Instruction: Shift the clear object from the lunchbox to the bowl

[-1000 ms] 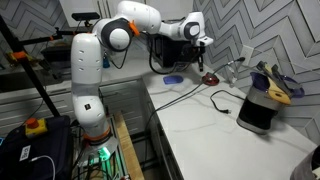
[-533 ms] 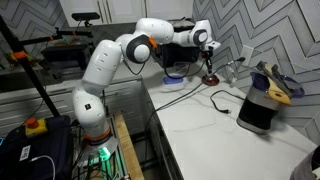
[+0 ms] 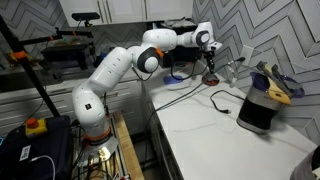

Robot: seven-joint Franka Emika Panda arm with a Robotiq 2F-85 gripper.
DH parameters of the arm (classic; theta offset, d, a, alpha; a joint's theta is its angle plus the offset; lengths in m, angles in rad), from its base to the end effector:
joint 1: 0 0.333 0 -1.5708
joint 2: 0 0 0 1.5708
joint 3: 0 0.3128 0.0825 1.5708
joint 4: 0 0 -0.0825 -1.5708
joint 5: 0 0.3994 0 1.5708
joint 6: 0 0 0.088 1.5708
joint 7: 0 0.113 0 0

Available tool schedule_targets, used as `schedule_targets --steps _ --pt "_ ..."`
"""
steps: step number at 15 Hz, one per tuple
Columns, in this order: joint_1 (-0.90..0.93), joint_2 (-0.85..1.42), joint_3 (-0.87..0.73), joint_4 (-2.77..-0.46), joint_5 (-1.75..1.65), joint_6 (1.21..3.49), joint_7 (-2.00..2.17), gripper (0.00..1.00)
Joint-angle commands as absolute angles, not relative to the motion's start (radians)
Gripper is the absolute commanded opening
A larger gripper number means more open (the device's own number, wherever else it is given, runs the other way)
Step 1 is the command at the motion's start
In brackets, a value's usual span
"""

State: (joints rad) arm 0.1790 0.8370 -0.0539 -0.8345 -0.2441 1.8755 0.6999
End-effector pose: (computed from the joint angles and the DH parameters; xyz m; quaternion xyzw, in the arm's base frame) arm 0.7965 0.0988 0.4340 0.9541 -0.2453 0.1489 0.0856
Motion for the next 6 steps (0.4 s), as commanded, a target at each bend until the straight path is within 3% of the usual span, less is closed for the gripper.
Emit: schedule_targets --steps 1,4,5,6 --pt "0.184 0.843 -0.025 -0.725 -0.225 1.806 0.625 0.65" --pt "0.234 0.758 0.043 -0.739 -0.221 1.778 0.5 0.87" --pt "0.204 0.804 0.015 -0.73 -0.238 1.827 0.554 0.7" --pt "0.221 0.782 0.03 -0.727 -0.238 1.811 0.537 0.78"
